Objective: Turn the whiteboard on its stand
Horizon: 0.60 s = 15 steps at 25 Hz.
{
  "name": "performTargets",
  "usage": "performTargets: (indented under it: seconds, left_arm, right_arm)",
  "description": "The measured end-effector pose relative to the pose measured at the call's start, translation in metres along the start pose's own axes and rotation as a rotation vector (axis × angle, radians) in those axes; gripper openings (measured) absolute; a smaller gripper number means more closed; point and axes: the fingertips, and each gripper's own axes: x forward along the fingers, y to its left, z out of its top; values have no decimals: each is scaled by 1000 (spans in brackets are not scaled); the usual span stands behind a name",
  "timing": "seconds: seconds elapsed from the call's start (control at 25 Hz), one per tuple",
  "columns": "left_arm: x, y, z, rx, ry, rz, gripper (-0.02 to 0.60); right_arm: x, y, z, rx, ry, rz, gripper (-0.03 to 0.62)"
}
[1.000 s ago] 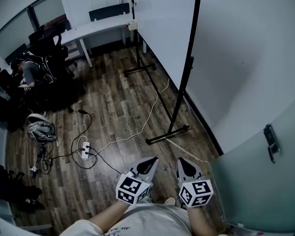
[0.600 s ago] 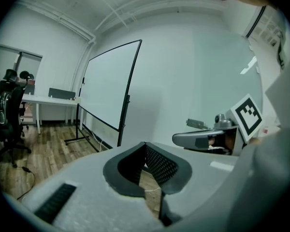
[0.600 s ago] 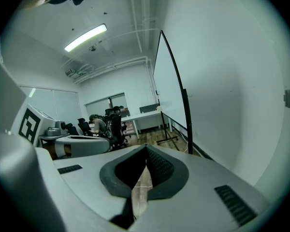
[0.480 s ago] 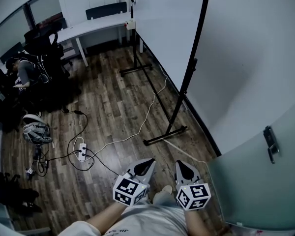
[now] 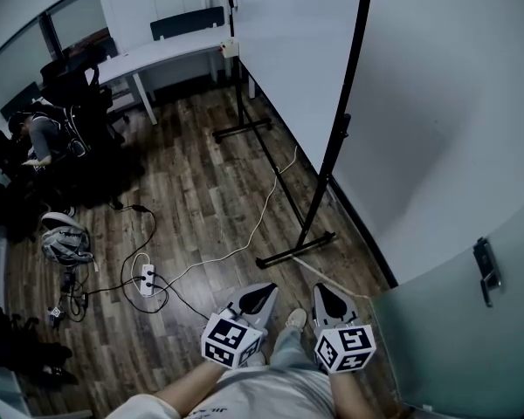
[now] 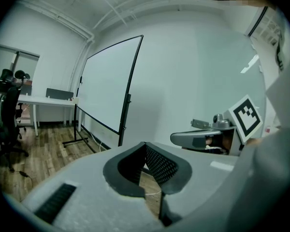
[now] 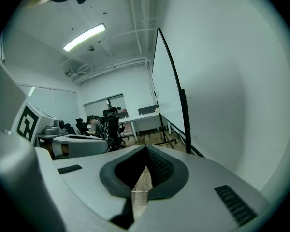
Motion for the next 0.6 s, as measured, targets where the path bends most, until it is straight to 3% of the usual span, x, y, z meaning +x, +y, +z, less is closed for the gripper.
performTargets:
  seconds: [0.6]
  left_arm:
    - [128,49,66,11,-52,40,9]
  right_arm:
    - [95,-106,73,-39,-22,34,6]
